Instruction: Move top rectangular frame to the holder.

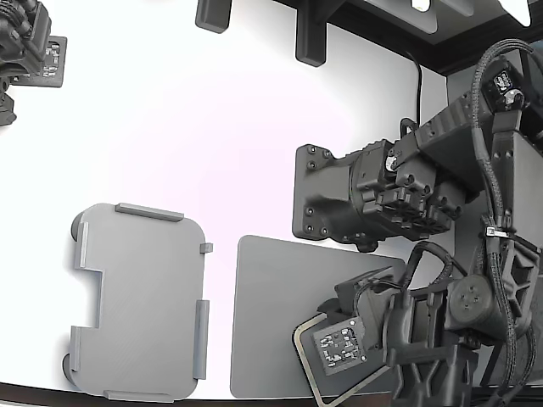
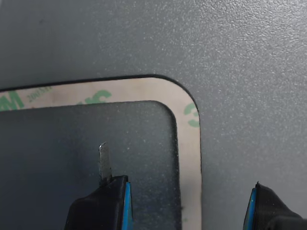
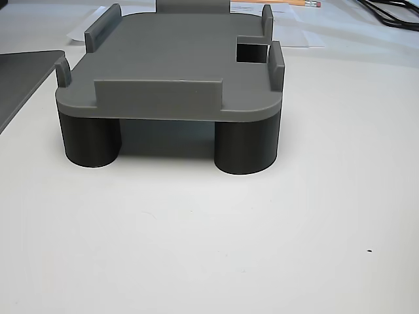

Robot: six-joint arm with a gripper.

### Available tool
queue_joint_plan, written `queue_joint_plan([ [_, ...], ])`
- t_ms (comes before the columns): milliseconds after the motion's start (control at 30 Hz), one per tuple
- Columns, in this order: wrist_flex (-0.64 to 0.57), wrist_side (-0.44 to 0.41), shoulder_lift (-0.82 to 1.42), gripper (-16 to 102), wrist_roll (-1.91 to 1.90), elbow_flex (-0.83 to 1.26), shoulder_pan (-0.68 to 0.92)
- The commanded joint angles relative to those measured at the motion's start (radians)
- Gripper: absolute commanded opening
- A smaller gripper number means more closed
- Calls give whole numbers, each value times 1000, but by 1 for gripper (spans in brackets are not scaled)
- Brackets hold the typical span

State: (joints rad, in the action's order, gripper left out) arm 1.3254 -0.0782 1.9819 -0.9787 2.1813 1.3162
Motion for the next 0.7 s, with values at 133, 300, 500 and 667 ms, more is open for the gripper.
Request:
queue_joint_plan([
  [133,-6,-11,9,96,-3,-2,17],
  [300,-32,5,-14,92,11,23,21],
  [500,-60,14,-32,88,38,38,21],
  [667,-67,25,-31,84,51,57,21],
])
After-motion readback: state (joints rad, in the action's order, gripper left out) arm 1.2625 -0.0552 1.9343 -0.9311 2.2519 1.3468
